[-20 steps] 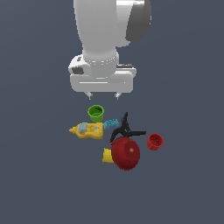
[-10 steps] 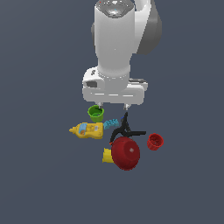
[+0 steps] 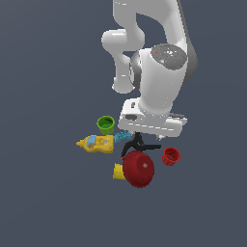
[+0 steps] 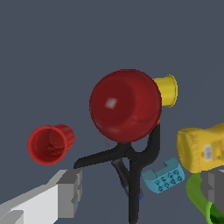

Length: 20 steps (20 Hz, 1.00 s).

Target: Pick up a designated object from a clutter of objects.

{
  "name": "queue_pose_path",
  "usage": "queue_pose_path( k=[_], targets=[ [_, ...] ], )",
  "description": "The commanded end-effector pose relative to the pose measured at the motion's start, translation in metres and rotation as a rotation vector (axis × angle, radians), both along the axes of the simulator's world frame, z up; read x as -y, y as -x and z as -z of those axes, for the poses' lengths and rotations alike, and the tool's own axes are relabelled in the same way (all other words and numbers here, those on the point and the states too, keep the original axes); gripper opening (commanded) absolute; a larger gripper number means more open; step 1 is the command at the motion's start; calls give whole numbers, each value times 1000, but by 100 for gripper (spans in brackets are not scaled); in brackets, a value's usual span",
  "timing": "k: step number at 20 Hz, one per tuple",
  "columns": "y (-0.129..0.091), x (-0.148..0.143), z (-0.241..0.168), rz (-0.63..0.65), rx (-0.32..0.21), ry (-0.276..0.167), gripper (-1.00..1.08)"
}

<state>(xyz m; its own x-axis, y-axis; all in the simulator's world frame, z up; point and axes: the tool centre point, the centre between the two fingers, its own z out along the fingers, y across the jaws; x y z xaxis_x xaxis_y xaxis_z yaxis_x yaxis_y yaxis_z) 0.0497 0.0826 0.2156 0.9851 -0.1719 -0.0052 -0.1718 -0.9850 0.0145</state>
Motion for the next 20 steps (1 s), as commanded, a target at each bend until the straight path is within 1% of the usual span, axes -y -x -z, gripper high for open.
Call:
queue_pose_path(
  k=[1, 6, 11, 16, 20],
  targets=[
    [-6, -23, 19, 25, 3, 1, 100],
    [-11, -69, 57, 72, 6, -2, 100],
    [-11, -105, 87, 108, 8, -6, 100],
    [-9, -128, 108, 133, 9, -10, 100],
    [-7, -138, 116, 143, 9, -12, 100]
  ],
)
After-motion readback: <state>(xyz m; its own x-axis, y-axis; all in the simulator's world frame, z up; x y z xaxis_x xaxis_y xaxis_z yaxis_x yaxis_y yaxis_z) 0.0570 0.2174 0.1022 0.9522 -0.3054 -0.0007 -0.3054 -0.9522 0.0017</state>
